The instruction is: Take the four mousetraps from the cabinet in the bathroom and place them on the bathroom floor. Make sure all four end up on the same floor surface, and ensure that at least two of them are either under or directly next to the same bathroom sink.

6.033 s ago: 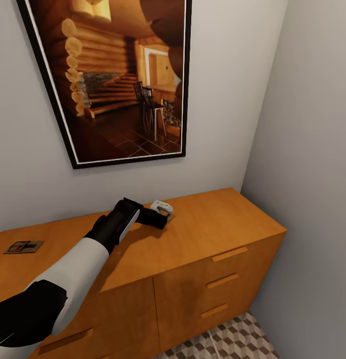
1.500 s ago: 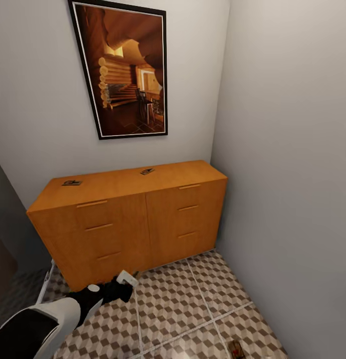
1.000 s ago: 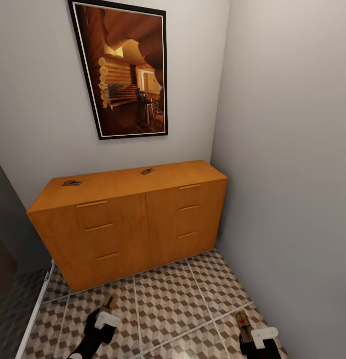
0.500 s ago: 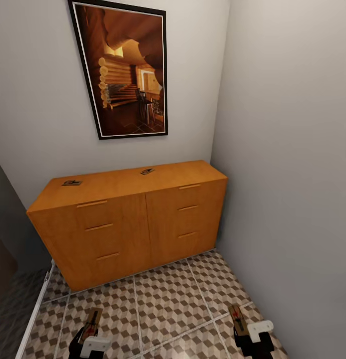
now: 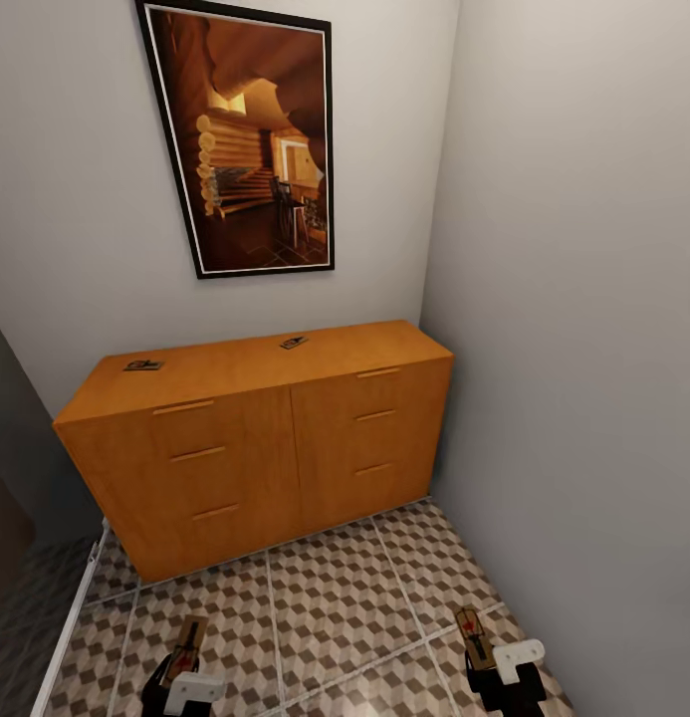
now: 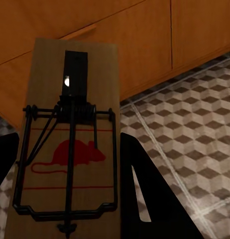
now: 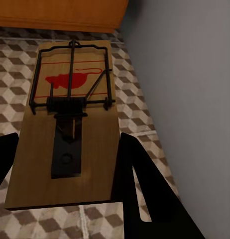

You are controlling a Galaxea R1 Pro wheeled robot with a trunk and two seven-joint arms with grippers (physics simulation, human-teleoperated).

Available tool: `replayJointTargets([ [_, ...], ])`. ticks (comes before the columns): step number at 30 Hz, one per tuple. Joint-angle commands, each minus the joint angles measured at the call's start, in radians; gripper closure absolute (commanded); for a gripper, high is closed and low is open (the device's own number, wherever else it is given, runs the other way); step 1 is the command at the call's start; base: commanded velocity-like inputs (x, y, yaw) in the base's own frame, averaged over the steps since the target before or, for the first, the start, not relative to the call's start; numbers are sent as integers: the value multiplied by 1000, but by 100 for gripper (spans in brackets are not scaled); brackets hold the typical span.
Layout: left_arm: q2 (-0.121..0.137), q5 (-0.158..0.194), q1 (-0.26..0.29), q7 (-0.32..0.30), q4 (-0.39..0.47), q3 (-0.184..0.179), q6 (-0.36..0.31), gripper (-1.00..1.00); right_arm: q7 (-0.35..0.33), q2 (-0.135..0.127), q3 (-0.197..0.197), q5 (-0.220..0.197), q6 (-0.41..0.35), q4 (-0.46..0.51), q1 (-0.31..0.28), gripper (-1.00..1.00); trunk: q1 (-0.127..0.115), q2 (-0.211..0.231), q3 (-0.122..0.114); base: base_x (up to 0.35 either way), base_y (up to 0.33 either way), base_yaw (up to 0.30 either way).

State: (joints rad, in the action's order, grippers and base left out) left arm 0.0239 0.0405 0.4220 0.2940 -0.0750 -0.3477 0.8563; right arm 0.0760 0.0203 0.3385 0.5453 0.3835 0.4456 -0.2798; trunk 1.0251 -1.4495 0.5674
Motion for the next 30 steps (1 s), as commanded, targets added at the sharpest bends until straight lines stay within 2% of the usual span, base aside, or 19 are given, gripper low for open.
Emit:
replayJointTargets([
  [1, -1, 4, 1, 4, -3, -8, 4, 100, -2, 1, 7, 7, 5, -2, -1, 100, 0, -1, 1, 0, 0, 0],
  [12, -3, 4, 1, 3, -3, -8, 4, 100, 5, 3, 7, 7, 5, -1, -1, 100, 0, -1, 1, 0, 0, 13],
  [30, -6, 4, 1, -1, -3, -8, 4, 100, 5, 3, 7, -20, 5, -1, -1, 100, 0, -1, 1, 0, 0, 235],
])
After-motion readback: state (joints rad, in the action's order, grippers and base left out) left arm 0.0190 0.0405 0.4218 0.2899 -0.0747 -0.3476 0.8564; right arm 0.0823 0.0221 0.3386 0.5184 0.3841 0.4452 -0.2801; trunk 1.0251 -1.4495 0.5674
